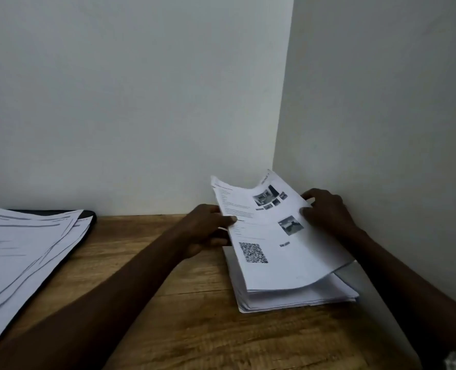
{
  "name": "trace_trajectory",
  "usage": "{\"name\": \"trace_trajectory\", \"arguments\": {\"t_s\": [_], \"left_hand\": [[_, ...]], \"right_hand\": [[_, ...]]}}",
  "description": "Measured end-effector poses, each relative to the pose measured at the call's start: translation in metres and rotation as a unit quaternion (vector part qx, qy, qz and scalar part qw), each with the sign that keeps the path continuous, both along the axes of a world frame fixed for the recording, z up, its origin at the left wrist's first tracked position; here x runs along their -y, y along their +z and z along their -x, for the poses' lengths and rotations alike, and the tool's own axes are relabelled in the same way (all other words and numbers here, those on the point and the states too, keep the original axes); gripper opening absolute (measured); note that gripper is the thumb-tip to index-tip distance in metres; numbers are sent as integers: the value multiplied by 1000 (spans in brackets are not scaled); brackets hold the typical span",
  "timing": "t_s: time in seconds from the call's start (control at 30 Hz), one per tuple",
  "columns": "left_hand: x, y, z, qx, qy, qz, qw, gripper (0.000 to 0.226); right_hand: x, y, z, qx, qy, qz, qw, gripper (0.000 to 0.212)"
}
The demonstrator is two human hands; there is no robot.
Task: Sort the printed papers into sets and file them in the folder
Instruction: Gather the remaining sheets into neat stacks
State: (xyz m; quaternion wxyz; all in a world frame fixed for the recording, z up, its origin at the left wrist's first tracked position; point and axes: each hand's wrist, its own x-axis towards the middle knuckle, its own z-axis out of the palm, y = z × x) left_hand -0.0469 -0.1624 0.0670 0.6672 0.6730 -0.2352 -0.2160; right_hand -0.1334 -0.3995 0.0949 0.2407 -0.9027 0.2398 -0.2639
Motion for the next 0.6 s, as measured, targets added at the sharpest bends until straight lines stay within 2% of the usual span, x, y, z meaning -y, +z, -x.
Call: {"name": "trace_trajectory", "arguments": {"t_s": [0.2,0.23,0.3,0.33,0.47,0.53,0.6], "left_hand": [[44,-19,10,89,13,-144,986,28],[45,-23,10,144,20,-204,968,32],[45,-27,10,271,33,-329,904,44],[44,-28,10,307,38,-367,877,50],[38,-39,3,339,44,-461,819,63],[33,-44,-1,372,62,-490,786,62],[24,-45,-6,394,110,-483,774,54]], "right_hand": [[-2,-39,1,-101,-13,170,980,37],[-1,-46,1,-113,-16,187,976,37],[-1,-56,0,-132,-26,212,968,38],[-1,-60,-1,-138,-30,220,965,39],[-3,-75,-9,-124,-37,249,960,42],[-4,-81,-12,-86,-23,287,954,47],[-5,-82,-17,-53,-5,322,945,47]]}}
